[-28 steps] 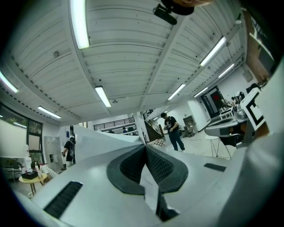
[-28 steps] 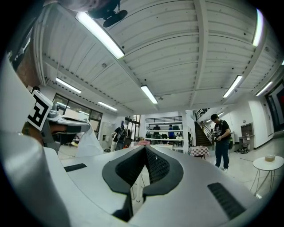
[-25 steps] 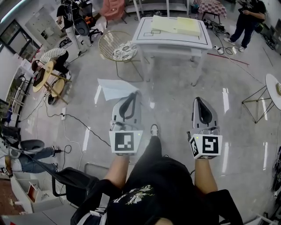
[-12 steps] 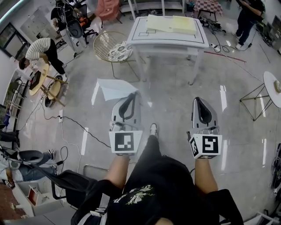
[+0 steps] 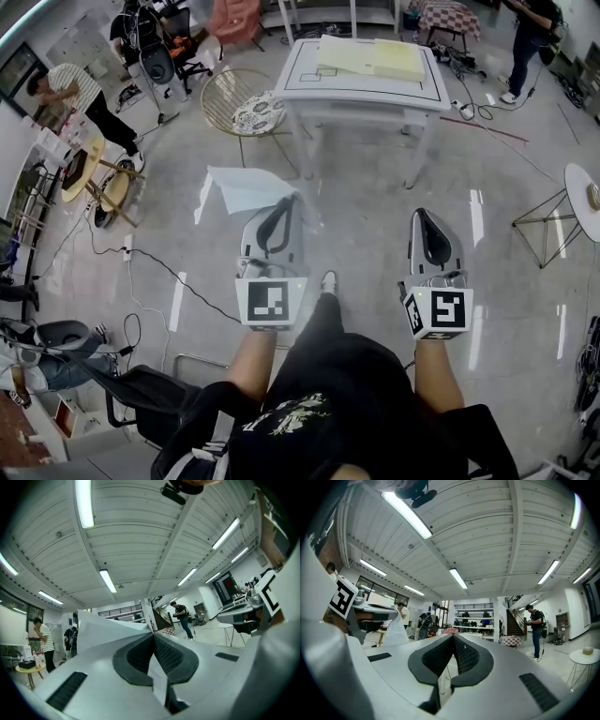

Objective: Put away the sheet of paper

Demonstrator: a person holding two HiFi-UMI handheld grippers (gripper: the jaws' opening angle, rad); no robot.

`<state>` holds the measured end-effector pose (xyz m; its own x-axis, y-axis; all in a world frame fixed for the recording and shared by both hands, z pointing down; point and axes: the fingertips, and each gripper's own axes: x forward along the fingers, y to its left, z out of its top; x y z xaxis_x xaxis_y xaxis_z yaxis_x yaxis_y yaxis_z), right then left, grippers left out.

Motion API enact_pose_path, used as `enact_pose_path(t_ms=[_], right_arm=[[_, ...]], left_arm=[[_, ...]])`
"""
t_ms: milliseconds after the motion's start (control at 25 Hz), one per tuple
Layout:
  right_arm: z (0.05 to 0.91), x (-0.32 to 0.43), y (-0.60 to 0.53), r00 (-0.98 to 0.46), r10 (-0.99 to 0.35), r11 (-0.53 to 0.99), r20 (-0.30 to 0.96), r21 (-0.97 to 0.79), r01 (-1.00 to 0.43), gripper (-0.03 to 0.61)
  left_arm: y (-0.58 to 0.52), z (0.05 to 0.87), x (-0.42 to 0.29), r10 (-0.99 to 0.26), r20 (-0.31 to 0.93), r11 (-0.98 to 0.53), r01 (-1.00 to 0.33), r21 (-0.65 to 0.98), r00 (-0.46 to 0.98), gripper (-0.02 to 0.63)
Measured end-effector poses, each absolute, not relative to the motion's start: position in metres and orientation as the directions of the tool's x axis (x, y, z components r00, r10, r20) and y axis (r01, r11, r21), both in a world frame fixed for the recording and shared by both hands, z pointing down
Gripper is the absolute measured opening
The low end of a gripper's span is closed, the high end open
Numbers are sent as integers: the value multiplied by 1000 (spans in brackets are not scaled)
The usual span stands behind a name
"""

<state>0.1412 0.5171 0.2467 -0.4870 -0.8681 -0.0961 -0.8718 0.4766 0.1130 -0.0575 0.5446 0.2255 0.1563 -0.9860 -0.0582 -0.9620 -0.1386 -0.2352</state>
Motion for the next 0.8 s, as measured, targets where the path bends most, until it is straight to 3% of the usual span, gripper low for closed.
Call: enact_pose_path(t_ms=[800], right_arm=[[253,123,457,-475,-877,466,-72,110,-878,-1]], left_arm=[[477,225,-65,-978,-51,-184,-954,-235,201,0]])
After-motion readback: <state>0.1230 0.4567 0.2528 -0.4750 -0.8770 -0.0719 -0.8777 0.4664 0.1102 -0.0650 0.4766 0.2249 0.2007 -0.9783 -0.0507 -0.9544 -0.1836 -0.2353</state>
